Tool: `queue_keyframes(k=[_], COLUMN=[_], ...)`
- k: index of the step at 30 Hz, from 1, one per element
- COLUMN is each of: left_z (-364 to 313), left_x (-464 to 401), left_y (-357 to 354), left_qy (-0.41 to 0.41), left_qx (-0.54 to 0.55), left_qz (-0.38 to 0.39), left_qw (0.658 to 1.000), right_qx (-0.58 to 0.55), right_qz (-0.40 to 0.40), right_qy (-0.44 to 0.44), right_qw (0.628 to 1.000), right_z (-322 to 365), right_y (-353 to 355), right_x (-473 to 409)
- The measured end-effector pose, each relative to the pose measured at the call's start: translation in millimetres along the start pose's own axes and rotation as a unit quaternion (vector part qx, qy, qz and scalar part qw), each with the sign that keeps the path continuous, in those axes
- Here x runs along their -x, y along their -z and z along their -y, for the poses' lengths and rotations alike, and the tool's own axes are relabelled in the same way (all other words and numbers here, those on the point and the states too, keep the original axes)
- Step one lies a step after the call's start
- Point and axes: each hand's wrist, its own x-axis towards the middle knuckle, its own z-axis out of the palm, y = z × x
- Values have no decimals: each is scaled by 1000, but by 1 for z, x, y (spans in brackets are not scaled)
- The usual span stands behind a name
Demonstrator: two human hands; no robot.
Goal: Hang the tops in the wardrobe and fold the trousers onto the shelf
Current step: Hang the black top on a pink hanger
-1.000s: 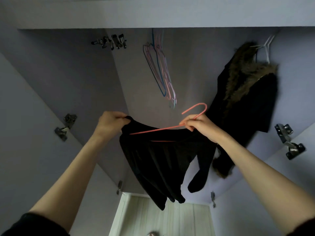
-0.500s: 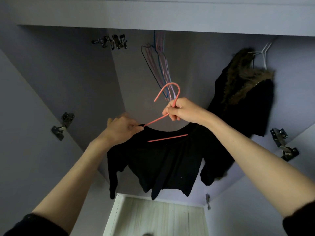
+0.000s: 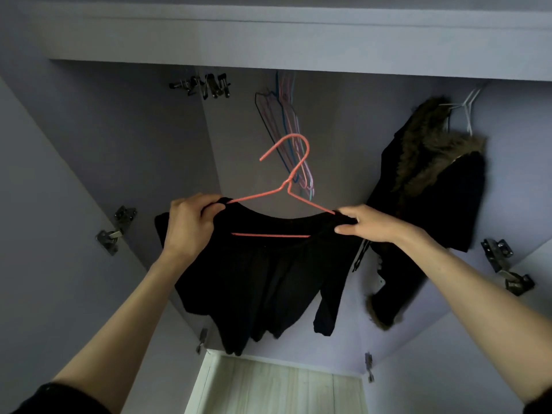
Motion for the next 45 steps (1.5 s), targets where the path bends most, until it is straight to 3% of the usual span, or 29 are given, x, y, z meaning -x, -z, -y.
queue_keyframes(k=[3, 7, 12, 15, 18, 20, 24, 33, 39, 45], left_z=[7, 22, 29, 28, 23, 16, 0, -27, -67, -110], left_x=[-1, -1, 5, 5, 8, 7, 2, 12, -1, -23], left_y=[1, 5, 2, 0, -3, -6, -16, -39, -50, -58], left_qy=[25, 68, 78, 97, 74, 68, 44, -64, -193, -243], left_qx=[3, -6, -29, -8, 10, 41, 72, -6, -115, -132], left_qz=[-13, -5, 2, -18, 0, 13, 66, 207, 131, 59], left_qw=[1000, 998, 997, 995, 997, 997, 994, 976, 966, 959], right_qx=[-3, -10, -56, -9, 85, 16, -95, -210, -300, -344], right_qz=[-79, -64, -128, -57, -104, -105, 10, 52, 33, -35], right_qy=[20, 42, 108, 108, 97, 119, 137, 3, -93, -178], right_qw=[997, 997, 984, 992, 986, 987, 986, 976, 949, 921], right_z=[-2, 7, 23, 35, 47, 61, 90, 58, 14, -28], right_y=[-6, 0, 4, 3, 14, 19, 12, 18, 31, 37], right_x=[-7, -9, -3, 0, 2, 5, 7, 33, 55, 67])
